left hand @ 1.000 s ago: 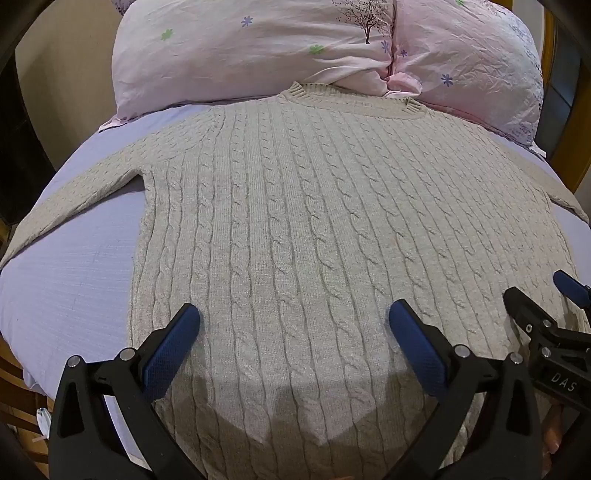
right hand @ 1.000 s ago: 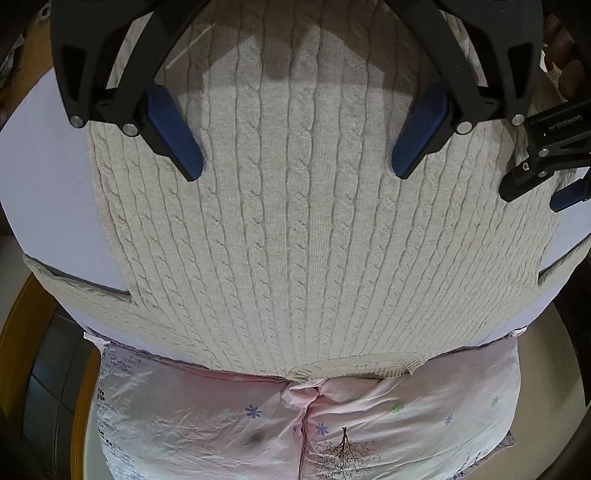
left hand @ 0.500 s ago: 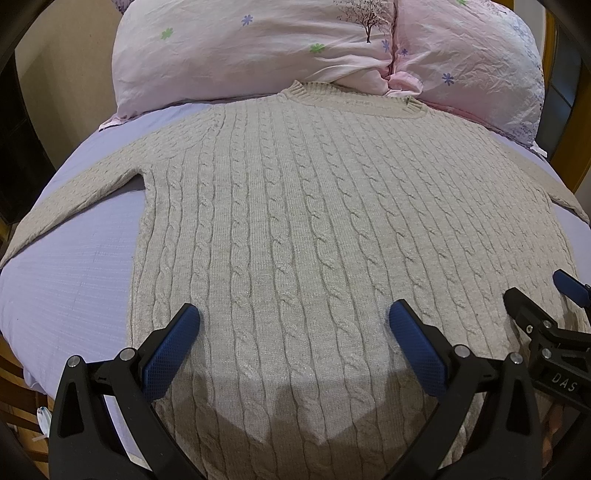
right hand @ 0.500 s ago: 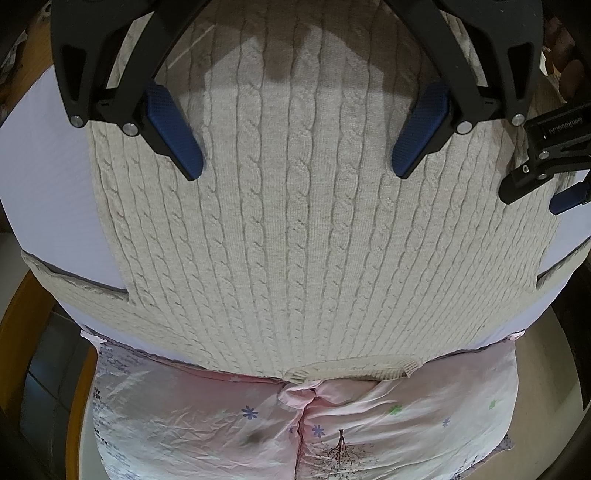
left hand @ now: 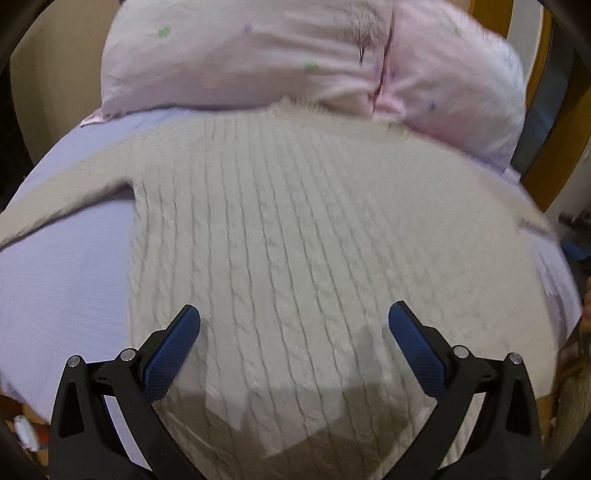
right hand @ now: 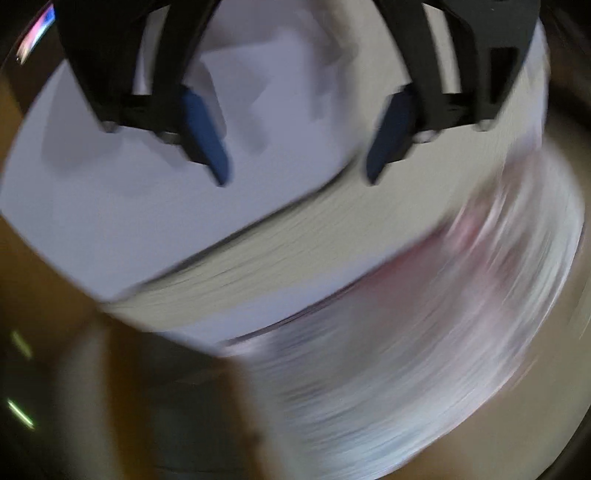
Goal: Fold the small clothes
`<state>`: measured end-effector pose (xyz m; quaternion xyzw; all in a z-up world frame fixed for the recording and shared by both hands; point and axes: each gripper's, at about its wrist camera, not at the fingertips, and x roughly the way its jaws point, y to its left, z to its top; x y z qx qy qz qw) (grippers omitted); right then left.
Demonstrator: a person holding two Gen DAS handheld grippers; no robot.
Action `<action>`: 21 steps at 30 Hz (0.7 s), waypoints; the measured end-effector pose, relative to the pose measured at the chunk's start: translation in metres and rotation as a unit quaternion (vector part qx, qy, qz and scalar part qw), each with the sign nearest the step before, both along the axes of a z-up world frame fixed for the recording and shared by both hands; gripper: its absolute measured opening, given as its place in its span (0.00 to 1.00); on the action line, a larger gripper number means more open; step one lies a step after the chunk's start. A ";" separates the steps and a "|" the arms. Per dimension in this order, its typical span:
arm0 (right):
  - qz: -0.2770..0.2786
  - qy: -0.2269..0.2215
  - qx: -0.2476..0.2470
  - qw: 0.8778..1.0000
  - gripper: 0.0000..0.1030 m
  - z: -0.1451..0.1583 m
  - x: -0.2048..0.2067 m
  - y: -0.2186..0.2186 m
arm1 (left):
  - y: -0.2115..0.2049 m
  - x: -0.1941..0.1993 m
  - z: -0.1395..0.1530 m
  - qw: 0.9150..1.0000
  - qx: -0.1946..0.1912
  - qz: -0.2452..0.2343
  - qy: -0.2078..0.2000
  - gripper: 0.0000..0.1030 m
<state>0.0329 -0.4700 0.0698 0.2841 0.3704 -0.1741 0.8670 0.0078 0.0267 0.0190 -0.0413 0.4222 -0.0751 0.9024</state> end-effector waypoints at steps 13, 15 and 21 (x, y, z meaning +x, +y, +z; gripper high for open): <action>-0.216 0.020 0.191 0.957 0.34 -0.064 0.040 -0.190 | 0.076 0.012 0.025 0.987 -0.060 0.084 -0.119 0.99; -0.223 0.010 0.186 0.957 0.29 -0.065 0.043 -0.191 | 0.090 0.010 0.023 0.985 -0.071 0.101 -0.117 0.99; -0.208 -0.023 0.122 0.970 0.06 -0.047 0.059 -0.173 | 0.139 0.003 0.020 0.974 -0.106 0.160 -0.118 0.99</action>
